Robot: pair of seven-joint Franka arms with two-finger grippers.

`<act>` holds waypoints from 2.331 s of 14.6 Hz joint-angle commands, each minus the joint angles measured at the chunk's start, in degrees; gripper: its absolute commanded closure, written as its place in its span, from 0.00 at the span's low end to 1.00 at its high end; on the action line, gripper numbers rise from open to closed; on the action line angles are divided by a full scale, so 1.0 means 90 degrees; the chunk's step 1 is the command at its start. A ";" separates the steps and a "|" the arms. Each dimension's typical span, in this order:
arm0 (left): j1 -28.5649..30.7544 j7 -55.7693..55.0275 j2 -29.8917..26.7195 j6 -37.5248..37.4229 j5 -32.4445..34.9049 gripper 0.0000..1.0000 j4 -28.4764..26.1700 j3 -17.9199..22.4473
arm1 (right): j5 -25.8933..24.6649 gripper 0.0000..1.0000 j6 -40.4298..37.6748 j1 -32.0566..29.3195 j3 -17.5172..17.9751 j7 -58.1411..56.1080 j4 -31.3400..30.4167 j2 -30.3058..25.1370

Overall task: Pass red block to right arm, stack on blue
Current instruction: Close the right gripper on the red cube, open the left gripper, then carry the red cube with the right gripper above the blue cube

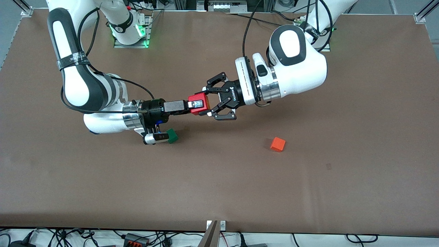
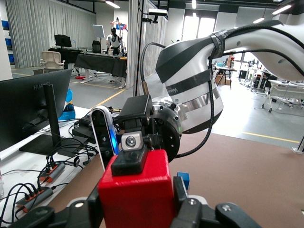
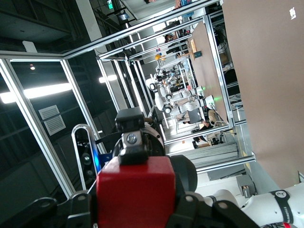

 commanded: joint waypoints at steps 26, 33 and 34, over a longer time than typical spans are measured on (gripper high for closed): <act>0.1946 -0.3540 -0.0084 -0.5917 0.5656 0.00 -0.0022 0.1269 | -0.8754 1.00 -0.0374 -0.1780 -0.0257 0.0291 -0.0175 -0.0289; 0.0698 -0.7469 -0.1286 -0.6210 0.8842 0.00 -0.0168 0.2340 | -1.1022 1.00 0.1842 -0.1760 -0.0774 0.0301 -0.2284 -0.1285; 0.0377 -0.7704 -0.1441 -0.6201 0.8970 0.00 -0.0313 0.2768 | -1.1188 1.00 0.2008 -0.1751 -0.0872 0.0301 -0.2333 -0.1286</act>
